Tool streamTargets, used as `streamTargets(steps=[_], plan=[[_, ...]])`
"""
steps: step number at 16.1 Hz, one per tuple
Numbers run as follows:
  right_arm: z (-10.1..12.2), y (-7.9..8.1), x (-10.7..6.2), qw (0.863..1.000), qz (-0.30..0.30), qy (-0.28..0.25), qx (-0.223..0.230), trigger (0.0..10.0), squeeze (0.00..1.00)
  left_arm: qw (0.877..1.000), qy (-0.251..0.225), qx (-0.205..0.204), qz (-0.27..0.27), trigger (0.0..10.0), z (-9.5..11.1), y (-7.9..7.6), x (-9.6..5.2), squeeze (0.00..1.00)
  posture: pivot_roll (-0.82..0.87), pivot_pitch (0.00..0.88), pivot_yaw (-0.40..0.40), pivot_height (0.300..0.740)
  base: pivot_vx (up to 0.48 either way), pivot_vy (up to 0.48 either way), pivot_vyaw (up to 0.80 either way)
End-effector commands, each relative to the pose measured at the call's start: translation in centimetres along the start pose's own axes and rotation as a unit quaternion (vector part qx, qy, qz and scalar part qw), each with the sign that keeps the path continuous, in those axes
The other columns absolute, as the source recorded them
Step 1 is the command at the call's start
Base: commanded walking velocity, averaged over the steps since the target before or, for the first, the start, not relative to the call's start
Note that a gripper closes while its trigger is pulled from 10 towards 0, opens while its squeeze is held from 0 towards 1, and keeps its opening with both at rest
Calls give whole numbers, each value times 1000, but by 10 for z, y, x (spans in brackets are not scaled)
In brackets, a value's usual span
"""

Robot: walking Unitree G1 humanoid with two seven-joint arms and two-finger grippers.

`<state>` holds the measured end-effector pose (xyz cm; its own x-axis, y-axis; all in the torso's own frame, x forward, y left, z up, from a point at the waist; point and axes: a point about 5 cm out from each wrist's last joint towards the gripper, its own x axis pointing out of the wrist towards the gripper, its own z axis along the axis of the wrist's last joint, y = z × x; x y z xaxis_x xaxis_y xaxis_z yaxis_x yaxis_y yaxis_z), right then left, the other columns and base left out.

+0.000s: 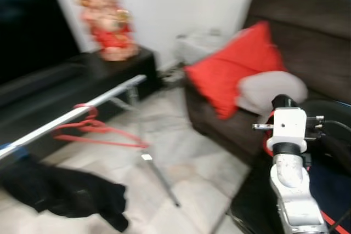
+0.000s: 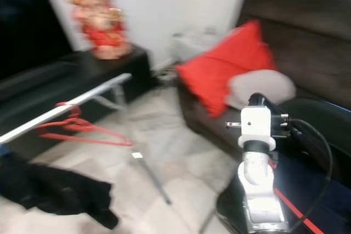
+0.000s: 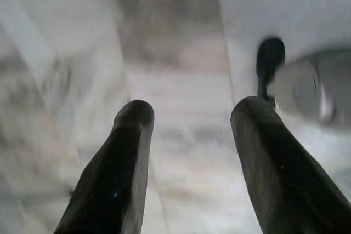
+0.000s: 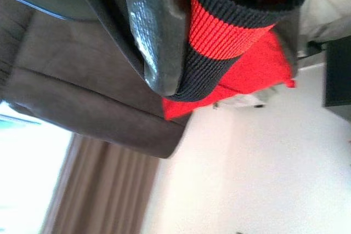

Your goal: Hang hanger

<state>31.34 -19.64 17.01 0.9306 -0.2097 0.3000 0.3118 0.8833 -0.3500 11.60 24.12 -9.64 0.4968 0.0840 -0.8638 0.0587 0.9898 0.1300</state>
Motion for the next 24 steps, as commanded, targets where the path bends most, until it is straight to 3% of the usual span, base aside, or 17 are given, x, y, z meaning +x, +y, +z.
streamTargets(steps=[1,3,4,6,9,11,12,13,14,15,16,17,18,21,22,24], plan=[[23,19,4,997,51,-54,-5,10000,0,1000,11,-1,10,10000,-3,7,-1,0,-25,44,79,740,0,0,800],[45,41,0,985,139,-101,26,10000,0,1000,11,-1,9,10000,-3,7,-1,0,-22,44,79,740,0,0,281],[61,57,-7,966,215,-135,41,10000,0,1000,11,-1,9,10000,-3,6,-1,0,-22,43,80,740,0,0,0],[76,72,-19,940,295,-166,36,10000,0,1000,11,-1,7,10000,-3,6,-1,0,-25,43,81,740,0,0,0],[97,81,-30,903,374,-206,51,10000,0,1000,10,0,5,10000,-2,4,-1,0,-29,37,83,740,0,0,0],[101,74,-24,906,365,-207,62,10000,0,1000,10,0,4,10000,-2,3,-1,0,-30,37,84,740,0,0,0],[105,73,-26,896,380,-212,82,10000,0,1000,10,0,4,10000,-3,3,-1,0,-30,37,84,740,0,0,0],[117,74,-33,873,414,-226,124,10000,0,1000,10,0,3,10000,-3,3,-1,0,-30,38,85,740,0,0,0],[141,73,-49,819,474,-254,200,10000,0,1000,11,-1,4,10000,-3,3,-1,0,-31,37,84,740,0,0,0],[151,75,-60,784,515,-266,222,10000,0,1000,12,0,4,10000,-3,2,-1,0,-32,38,84,740,0,0,0],[155,77,-68,763,542,-274,221,10000,0,1000,13,0,4,10000,-3,2,-1,0,-35,41,86,740,0,0,0],[156,88,-86,729,588,-273,220,10000,0,1000,14,1,3,10000,-3,2,0,0,-34,47,86,740,0,0,0],[151,92,-85,738,581,-262,219,10000,0,1000,14,1,3,10000,-3,2,0,0,-32,46,84,740,0,0,0],[105,83,-47,843,463,-148,229,10000,0,1000,12,0,2,10000,-2,1,0,0,-32,58,85,740,0,0,0],[87,78,-39,866,430,-110,231,10000,0,1000,12,0,1,10000,-2,1,0,0,-32,58,85,740,0,0,0],[26,60,-22,928,297,21,226,10000,0,1000,13,0,0,10000,-2,2,0,0,-30,60,83,740,0,0,0]])
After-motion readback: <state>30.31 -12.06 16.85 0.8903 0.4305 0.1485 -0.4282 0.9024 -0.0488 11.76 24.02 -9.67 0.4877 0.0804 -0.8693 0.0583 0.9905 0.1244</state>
